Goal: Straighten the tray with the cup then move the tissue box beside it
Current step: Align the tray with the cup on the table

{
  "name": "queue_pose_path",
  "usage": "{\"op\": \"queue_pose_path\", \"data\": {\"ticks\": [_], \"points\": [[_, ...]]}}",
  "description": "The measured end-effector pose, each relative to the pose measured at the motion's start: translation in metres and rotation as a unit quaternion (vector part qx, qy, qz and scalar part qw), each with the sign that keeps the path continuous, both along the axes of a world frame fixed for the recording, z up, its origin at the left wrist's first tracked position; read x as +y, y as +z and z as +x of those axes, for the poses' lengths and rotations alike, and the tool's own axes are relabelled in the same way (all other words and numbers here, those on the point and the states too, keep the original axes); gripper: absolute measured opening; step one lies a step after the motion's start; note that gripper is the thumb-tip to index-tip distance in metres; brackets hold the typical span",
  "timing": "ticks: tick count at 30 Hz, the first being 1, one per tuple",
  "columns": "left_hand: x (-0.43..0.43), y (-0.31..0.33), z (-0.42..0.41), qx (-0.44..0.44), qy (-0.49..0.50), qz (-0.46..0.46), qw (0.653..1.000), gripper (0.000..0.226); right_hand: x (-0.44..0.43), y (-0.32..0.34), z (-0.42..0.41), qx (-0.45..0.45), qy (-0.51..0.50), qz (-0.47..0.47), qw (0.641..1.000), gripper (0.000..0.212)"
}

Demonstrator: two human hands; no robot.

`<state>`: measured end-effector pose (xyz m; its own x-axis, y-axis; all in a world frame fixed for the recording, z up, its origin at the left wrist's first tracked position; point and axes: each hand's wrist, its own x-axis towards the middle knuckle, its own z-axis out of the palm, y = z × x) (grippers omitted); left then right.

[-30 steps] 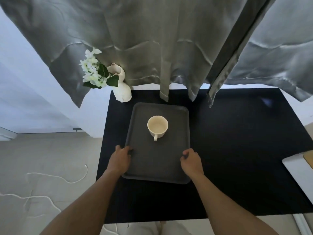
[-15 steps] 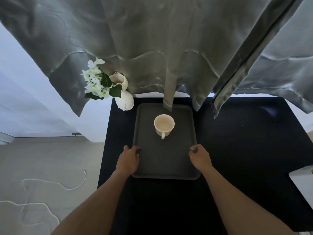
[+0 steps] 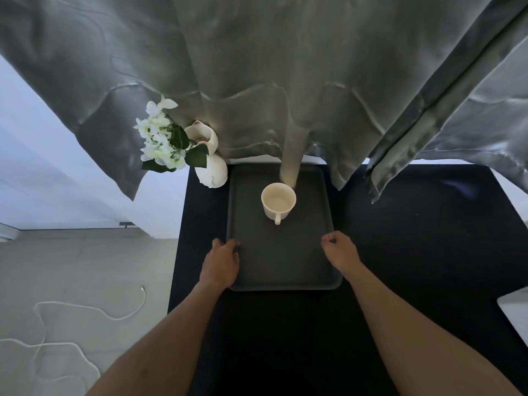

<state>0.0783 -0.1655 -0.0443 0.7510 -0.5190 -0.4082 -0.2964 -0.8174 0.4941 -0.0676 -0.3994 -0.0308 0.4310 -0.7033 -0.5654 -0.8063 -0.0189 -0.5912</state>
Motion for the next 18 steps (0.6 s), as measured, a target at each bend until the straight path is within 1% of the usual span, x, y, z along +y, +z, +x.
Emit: {"op": "queue_pose_path", "data": {"ticks": [6,11,18], "points": [[0.0,-0.004,0.006,-0.013,0.008,-0.01,1.0,0.036,0.002,0.0,0.007,-0.012,-0.009,0.009,1.0,0.019],[-0.001,-0.007,0.008,-0.014,0.007,-0.017,1.0,0.034,0.004,0.002,0.011,-0.002,0.025,0.002,1.0,0.009],[-0.01,-0.008,0.009,-0.005,0.016,-0.004,1.0,0.037,0.006,0.007,0.013,0.013,0.042,0.032,0.999,0.018]]}}
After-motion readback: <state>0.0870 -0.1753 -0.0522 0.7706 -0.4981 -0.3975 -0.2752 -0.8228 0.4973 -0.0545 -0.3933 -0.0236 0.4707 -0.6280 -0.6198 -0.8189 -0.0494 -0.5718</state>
